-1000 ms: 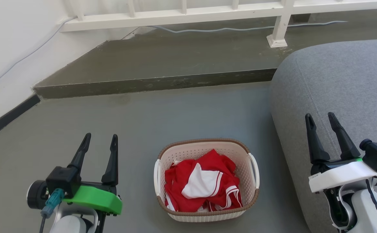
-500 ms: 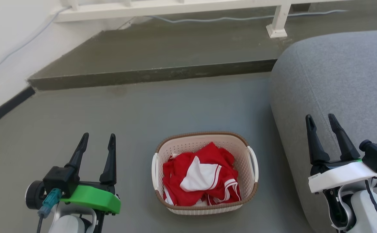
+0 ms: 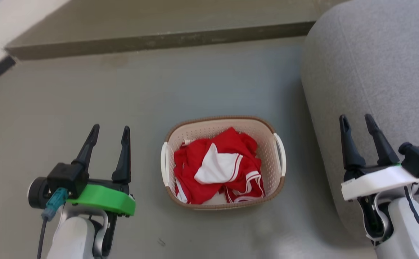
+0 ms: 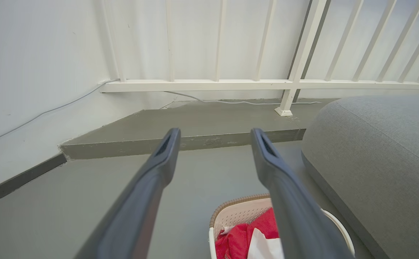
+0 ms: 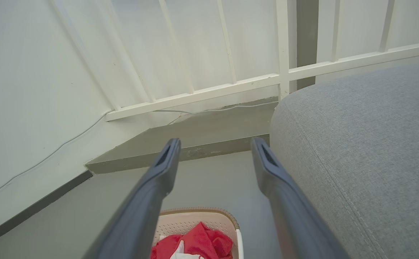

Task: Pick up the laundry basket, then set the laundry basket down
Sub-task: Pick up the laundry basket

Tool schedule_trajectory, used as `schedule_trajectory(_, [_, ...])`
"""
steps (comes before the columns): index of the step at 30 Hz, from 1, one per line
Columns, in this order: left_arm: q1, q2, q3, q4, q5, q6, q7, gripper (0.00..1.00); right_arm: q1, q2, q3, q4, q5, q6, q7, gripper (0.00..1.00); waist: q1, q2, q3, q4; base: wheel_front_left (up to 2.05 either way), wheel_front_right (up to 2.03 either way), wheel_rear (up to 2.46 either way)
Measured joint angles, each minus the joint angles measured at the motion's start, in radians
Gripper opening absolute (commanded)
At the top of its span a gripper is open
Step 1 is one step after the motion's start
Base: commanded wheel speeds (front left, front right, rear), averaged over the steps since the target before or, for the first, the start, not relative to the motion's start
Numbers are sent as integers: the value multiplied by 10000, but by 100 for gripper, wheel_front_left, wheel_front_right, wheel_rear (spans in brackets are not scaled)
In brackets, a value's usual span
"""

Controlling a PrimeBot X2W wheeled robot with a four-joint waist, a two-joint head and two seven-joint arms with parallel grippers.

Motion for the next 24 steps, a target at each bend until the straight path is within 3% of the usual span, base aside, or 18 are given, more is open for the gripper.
schedule_trajectory(13, [-1438,-29,-148,780,13,-90,0,100,-1541,90,-140,989,-6,82,-25,100,0,0,1815,-138,0,0,0])
schedule_trajectory(24, [-3059,-82,-598,2405,280,-163,0,100,-3173,167,-17,2428,-4,84,-25,100,1,0,3538,-216,0,0,0])
